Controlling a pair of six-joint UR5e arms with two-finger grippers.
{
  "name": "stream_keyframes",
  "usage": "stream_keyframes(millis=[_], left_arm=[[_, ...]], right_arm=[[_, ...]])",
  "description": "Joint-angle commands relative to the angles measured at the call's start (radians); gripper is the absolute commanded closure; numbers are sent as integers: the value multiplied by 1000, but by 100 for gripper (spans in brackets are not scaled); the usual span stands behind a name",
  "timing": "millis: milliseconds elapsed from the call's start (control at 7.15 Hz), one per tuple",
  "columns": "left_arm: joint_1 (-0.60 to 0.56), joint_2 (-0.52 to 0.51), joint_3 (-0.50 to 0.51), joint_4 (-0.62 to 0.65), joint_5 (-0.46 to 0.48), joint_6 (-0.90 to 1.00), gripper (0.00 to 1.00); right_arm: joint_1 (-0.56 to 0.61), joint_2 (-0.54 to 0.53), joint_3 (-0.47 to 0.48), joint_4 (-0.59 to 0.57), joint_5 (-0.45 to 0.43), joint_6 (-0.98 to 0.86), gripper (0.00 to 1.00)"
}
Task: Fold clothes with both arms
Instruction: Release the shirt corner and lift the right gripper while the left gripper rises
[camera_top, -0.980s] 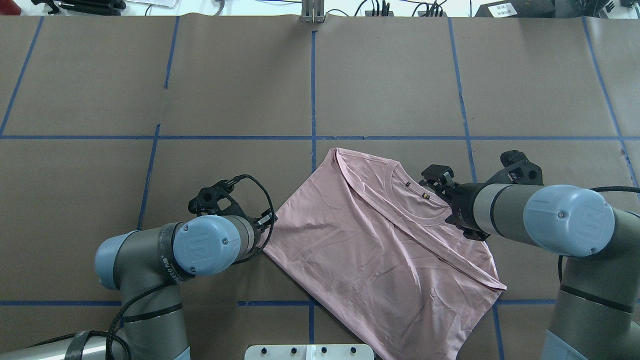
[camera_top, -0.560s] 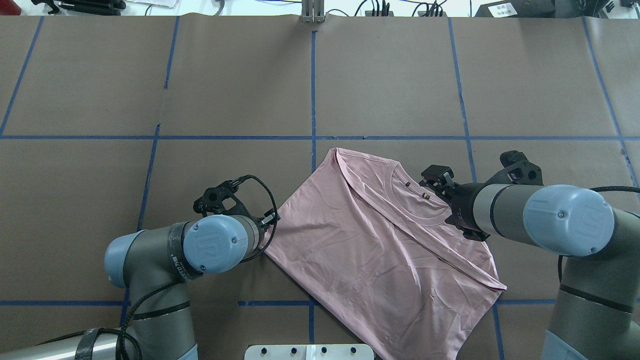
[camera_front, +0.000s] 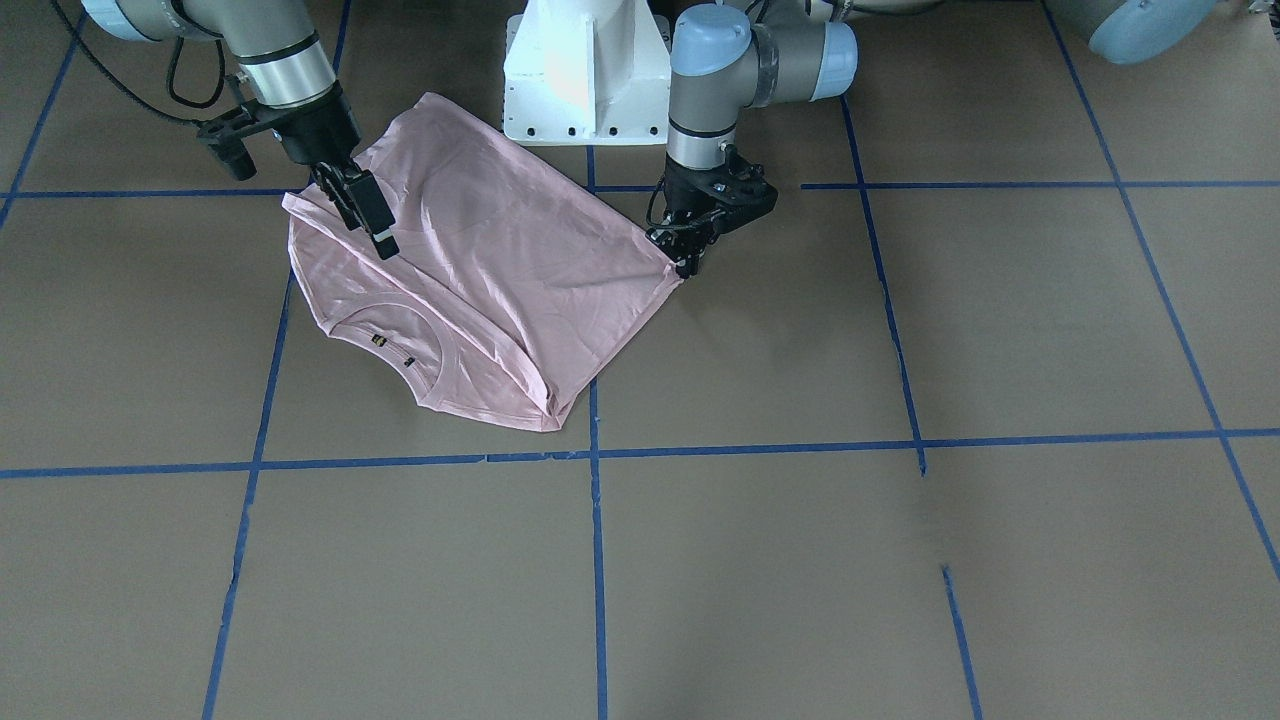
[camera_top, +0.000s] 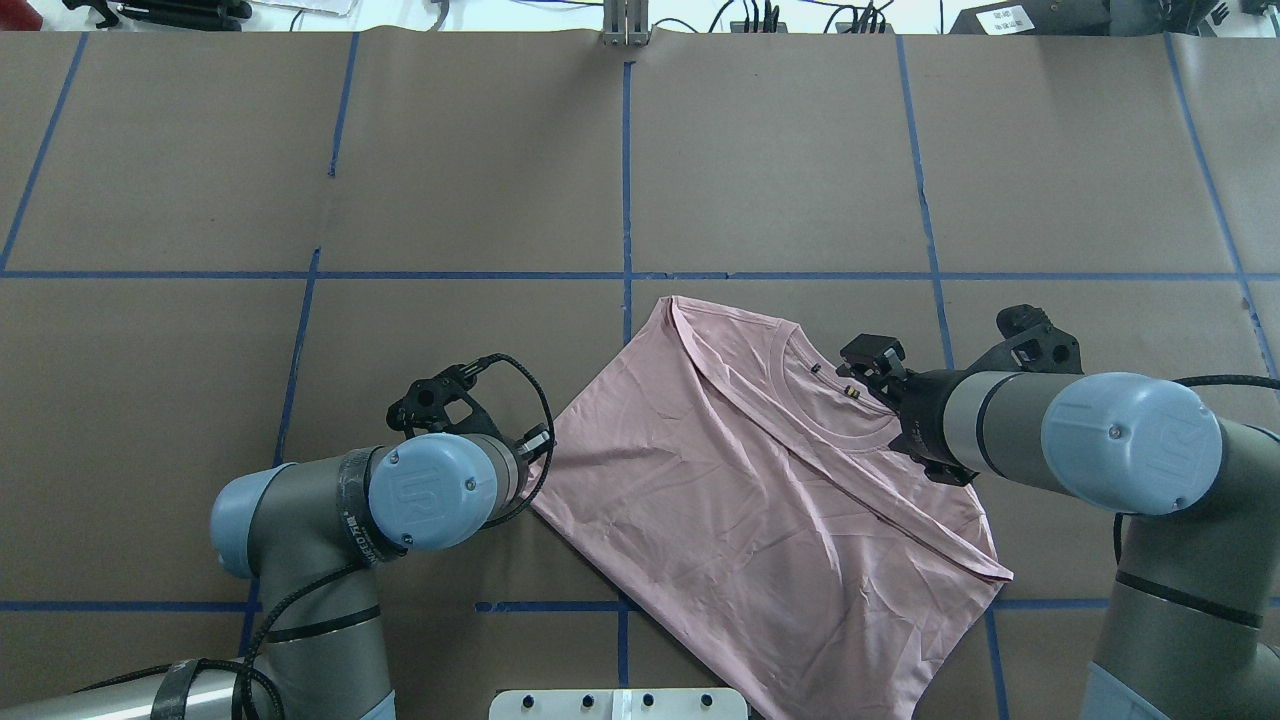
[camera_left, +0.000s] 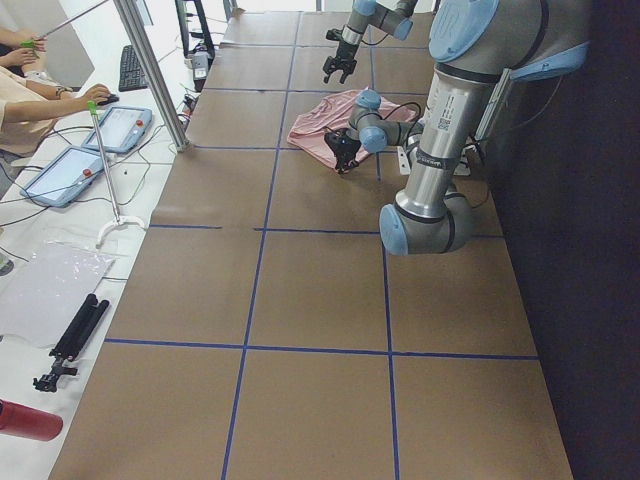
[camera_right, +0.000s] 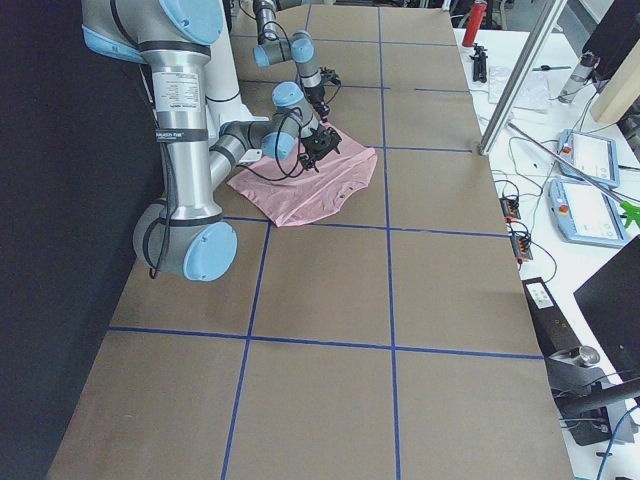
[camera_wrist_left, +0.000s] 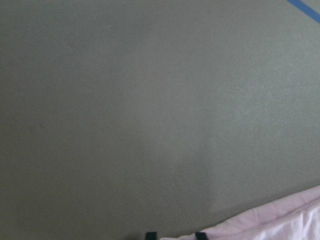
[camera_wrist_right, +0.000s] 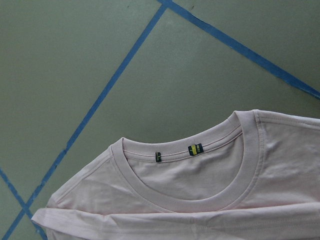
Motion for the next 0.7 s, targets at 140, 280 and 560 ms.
stream_keyframes(millis=[140,280,560], left_arm=[[-39,6,-4,1,-1,7,100],[-78,8,3,0,2,39,100],[-211,1,74,-107,57,221,100]], right_arm=[[-4,2,-4,-1,0,0,0],[-4,3,-5,1,0,-2,0],[-4,5,-5,1,0,0,0]])
